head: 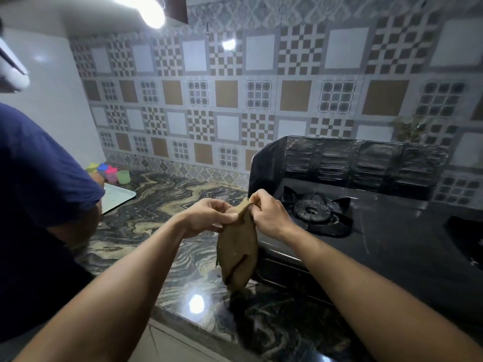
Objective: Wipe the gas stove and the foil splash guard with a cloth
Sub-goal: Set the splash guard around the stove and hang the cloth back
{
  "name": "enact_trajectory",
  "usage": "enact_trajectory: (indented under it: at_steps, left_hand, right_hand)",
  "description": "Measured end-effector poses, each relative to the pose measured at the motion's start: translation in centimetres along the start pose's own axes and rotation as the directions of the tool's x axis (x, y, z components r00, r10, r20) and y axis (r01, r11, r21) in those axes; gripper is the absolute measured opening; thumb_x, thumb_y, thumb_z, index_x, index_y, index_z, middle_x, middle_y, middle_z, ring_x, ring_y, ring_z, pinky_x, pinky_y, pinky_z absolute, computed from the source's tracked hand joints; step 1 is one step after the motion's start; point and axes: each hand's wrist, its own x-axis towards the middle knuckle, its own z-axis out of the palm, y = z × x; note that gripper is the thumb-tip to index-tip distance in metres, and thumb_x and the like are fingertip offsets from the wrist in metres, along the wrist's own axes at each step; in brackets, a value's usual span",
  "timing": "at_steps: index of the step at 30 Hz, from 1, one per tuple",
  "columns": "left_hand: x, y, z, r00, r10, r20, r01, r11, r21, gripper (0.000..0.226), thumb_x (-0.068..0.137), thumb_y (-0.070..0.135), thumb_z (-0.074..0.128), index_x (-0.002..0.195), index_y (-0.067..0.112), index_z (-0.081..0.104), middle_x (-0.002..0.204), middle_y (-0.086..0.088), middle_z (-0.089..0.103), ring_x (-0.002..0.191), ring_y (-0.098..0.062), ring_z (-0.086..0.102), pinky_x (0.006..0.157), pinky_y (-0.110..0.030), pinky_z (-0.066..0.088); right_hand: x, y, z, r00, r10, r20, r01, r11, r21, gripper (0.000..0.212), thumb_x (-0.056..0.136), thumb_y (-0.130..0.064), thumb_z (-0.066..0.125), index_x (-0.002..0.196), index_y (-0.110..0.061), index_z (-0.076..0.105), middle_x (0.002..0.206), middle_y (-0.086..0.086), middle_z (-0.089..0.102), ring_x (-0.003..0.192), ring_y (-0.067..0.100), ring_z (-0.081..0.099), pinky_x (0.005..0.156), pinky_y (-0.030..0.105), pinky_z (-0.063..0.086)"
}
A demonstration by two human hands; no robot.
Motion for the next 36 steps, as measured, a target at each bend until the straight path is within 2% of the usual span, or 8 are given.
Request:
enact_trajectory:
  at_steps: [6,14,17,20,23,27,33,36]
  left_hand:
    - [1.7,3.7,-0.2,0.999,0.042,-0.027,-0.041,0.998,0.041,0.018,0.088,0.006,0.066,0.072,0.01,0.059,0.069,-0.002,0.061,0.066,-0.013,0.06,0.07,-0.03,0.055]
    - [5.8,13.0,1.9,0.959,0.281,-0.02,-0.279,0.957,0.083,0.016,0.091,0.02,0.065,0.078,0.013,0.058,0.062,0.007,0.059,0.058,-0.009,0.057,0.051,-0.023,0.047]
    - [8.1,12.8,3.4,0.963,0.215,0.16,-0.236,0.963,0.127,0.029,0.074,0.013,0.082,0.097,0.004,0.066,0.089,-0.006,0.072,0.084,-0.02,0.07,0.073,-0.031,0.057]
    - [11.0,10.7,5.4,0.962,0.137,0.235,-0.184,0.964,0.193,0.037,0.064,0.006,0.085,0.096,0.001,0.067,0.093,-0.012,0.07,0.087,-0.026,0.067,0.091,-0.047,0.054]
    - [14.2,10.7,6.8,0.956,0.166,0.24,-0.184,0.981,0.053,0.02,0.076,0.008,0.075,0.094,0.005,0.067,0.091,-0.013,0.068,0.087,-0.026,0.064,0.1,-0.053,0.048]
    - [17.2,14.5,8.2,0.948,0.29,0.133,-0.295,0.955,0.015,0.012,0.089,0.013,0.066,0.1,0.009,0.064,0.089,-0.007,0.068,0.077,-0.018,0.066,0.072,-0.033,0.058]
    - [21.2,20.6,9.4,0.905,0.415,0.09,-0.425,0.892,0.153,0.023,0.089,0.025,0.067,0.11,0.015,0.062,0.106,-0.008,0.067,0.1,-0.027,0.063,0.09,-0.044,0.053]
    - [22.9,22.1,9.3,0.872,0.435,0.225,-0.488,0.815,0.313,0.047,0.072,0.022,0.083,0.112,0.021,0.059,0.102,-0.001,0.063,0.093,-0.018,0.06,0.079,-0.032,0.052]
  right_hand:
    - [2.5,-0.6,-4.5,0.989,-0.076,-0.125,0.086,0.993,0.081,0.005,0.094,-0.016,0.056,0.099,-0.016,0.057,0.096,0.002,0.066,0.09,0.019,0.061,0.076,0.034,0.048]
    - [6.9,-0.9,-10.7,0.948,0.11,-0.297,0.036,0.896,0.444,0.012,0.102,-0.016,0.046,0.11,-0.014,0.053,0.102,0.005,0.059,0.087,0.014,0.056,0.07,0.024,0.05]
    - [8.5,-1.2,-14.1,0.898,0.131,-0.421,0.1,0.87,0.483,0.014,0.102,-0.013,0.045,0.11,-0.013,0.056,0.099,0.005,0.059,0.084,0.013,0.058,0.072,0.024,0.051]
    - [9.6,-0.9,-17.3,0.856,0.092,-0.508,0.139,0.907,0.397,0.019,0.101,-0.008,0.043,0.1,-0.017,0.06,0.1,0.003,0.06,0.086,0.01,0.056,0.073,0.02,0.046]
    - [9.6,-0.3,-20.9,0.834,0.076,-0.546,0.142,0.928,0.345,0.034,0.099,-0.002,0.039,0.083,-0.022,0.062,0.091,-0.004,0.061,0.084,0.008,0.054,0.073,0.019,0.044]
    - [8.3,0.7,-24.9,0.771,0.124,-0.624,0.077,0.955,0.286,0.027,0.091,-0.009,0.047,0.074,-0.011,0.068,0.077,0.0,0.062,0.075,0.012,0.054,0.062,0.022,0.043]
    - [7.8,4.5,-29.0,0.923,0.105,-0.37,-0.221,0.933,-0.285,0.051,0.064,-0.056,0.08,0.108,-0.033,0.07,0.107,-0.009,0.065,0.1,0.011,0.058,0.089,0.033,0.049]
    - [7.6,6.6,-30.2,0.901,0.075,-0.427,-0.25,0.895,-0.37,0.009,0.077,-0.04,0.078,0.077,-0.034,0.072,0.089,-0.009,0.068,0.089,0.013,0.062,0.083,0.035,0.05]
